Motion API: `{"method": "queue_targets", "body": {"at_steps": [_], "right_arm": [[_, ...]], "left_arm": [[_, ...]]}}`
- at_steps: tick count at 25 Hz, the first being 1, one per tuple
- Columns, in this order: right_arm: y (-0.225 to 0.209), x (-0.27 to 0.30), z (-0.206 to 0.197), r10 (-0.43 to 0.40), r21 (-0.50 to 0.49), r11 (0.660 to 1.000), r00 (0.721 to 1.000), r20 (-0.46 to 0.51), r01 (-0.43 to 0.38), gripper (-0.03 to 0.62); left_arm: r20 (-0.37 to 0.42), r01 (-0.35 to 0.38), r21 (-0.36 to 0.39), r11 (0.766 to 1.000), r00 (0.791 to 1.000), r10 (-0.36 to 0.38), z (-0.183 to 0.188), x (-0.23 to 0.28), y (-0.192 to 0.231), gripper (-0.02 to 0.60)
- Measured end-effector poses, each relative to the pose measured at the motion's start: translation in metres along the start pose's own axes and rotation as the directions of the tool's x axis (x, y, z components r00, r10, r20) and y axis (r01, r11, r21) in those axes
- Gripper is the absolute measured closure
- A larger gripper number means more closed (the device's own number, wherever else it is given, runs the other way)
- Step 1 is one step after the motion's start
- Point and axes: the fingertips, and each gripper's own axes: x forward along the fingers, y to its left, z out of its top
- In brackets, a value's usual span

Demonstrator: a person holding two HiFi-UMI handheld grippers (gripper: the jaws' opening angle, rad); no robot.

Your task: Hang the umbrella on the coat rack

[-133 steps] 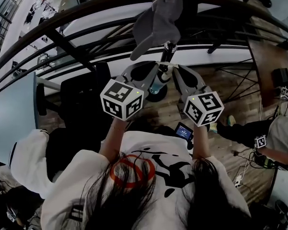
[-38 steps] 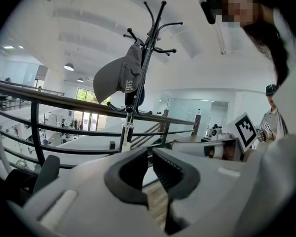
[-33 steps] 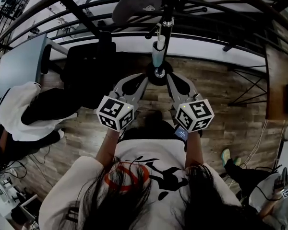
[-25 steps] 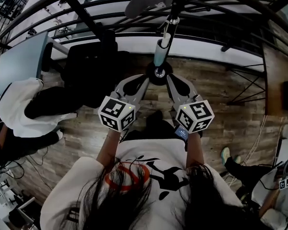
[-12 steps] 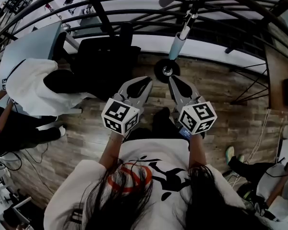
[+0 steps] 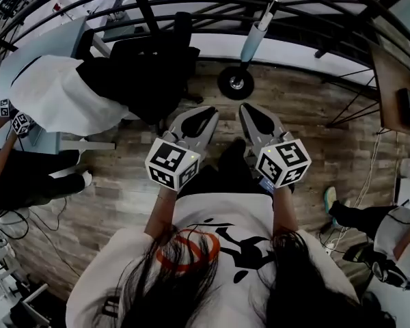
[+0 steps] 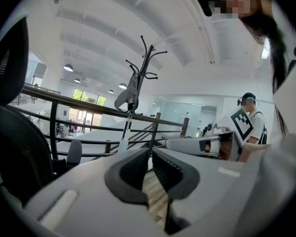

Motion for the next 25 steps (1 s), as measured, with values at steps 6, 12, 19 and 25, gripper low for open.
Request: {"method": "queue_targets", "body": {"at_steps": [6, 12, 19, 25], "right_arm": [[0.017, -0.031, -0.008, -0.003, -0.004, 1.0, 1.0, 0.003, 0.003, 0.589], [0.023, -0.052, -0.005, 0.015, -0.023, 1.0, 1.0, 0.008, -0.015, 0.589], [0.017, -0.102, -0.014, 0.03, -0.02, 0.999, 0.999, 0.014, -0.03, 0.589], [0.003, -0.161, -0.031, 0.032, -0.012, 0.999, 0.999, 0.022, -0.031, 0.589]], "left_arm": [[0.023, 0.002, 0.004, 1.0, 1.0, -0.002, -0.002, -0.023, -0.026, 0.558], [0.041, -0.006, 0.023, 1.0, 0.999, 0.005, 0.004, -0.03, -0.048, 0.558], [0.047, -0.013, 0.037, 0.999, 0.999, 0.012, -0.001, -0.027, -0.099, 0.558], [0.026, -0.003, 0.05, 0.999, 1.0, 0.002, -0.023, -0.021, -0.164, 0.558]]}}
